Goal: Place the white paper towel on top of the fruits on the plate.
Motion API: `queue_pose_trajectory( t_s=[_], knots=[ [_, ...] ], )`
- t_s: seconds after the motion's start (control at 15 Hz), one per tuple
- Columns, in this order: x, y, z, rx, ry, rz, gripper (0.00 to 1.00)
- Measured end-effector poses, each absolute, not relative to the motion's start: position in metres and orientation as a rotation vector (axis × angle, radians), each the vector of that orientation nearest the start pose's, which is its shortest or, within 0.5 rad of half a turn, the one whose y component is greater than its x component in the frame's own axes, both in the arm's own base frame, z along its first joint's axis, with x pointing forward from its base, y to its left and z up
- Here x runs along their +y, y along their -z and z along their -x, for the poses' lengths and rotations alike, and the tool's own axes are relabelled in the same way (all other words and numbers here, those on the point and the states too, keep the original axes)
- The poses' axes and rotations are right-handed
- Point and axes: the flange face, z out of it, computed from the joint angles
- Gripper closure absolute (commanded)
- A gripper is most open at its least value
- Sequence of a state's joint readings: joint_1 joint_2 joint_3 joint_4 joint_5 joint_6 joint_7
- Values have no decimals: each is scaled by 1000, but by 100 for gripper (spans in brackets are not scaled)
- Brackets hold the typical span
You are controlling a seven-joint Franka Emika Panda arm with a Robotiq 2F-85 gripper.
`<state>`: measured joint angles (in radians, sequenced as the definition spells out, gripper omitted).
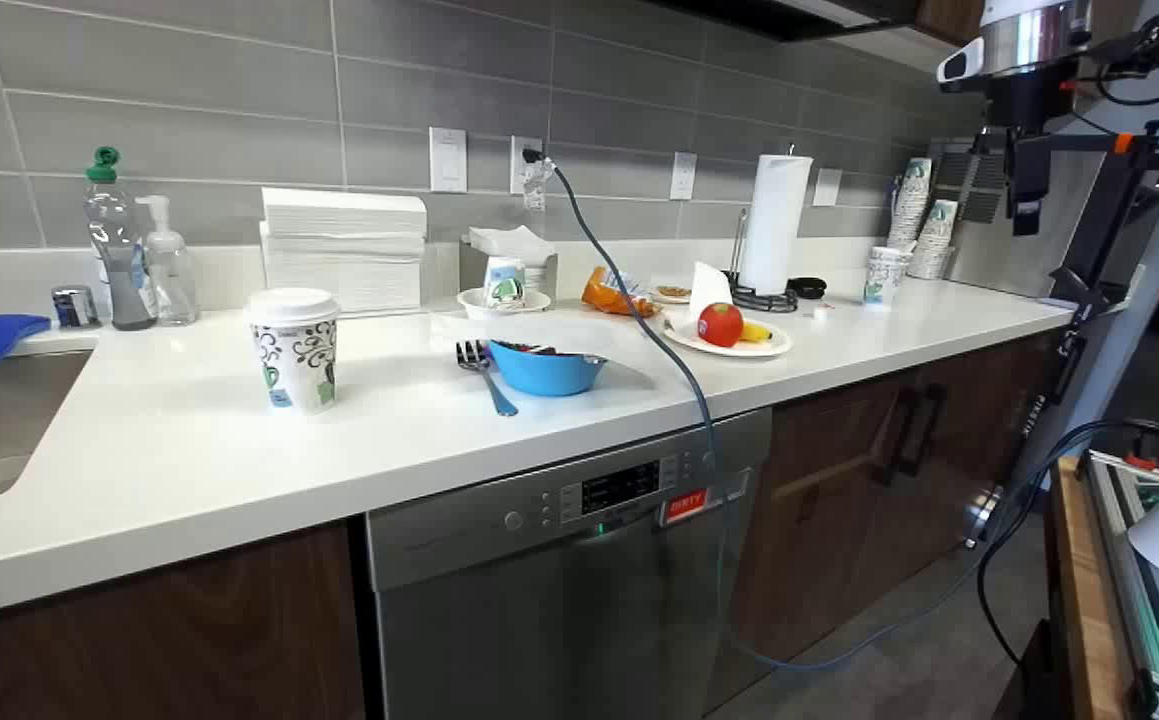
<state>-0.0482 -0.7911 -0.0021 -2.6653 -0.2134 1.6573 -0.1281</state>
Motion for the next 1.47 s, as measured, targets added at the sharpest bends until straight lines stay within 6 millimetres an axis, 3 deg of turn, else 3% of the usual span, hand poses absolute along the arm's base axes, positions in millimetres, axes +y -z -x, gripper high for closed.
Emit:
queue_pose_trajectory(
  t_s=[0.53,0.73,1.07,1.27,1.47],
  knots=[
    [-35,-457,-287,-199,-389,3300,0],
    [-33,-461,-296,-194,-329,3312,0],
    [-32,-486,-351,-203,-149,3335,0],
    [-47,-499,-396,-41,-94,3326,0],
    [-76,-500,-441,197,-64,3271,0]
  ],
)
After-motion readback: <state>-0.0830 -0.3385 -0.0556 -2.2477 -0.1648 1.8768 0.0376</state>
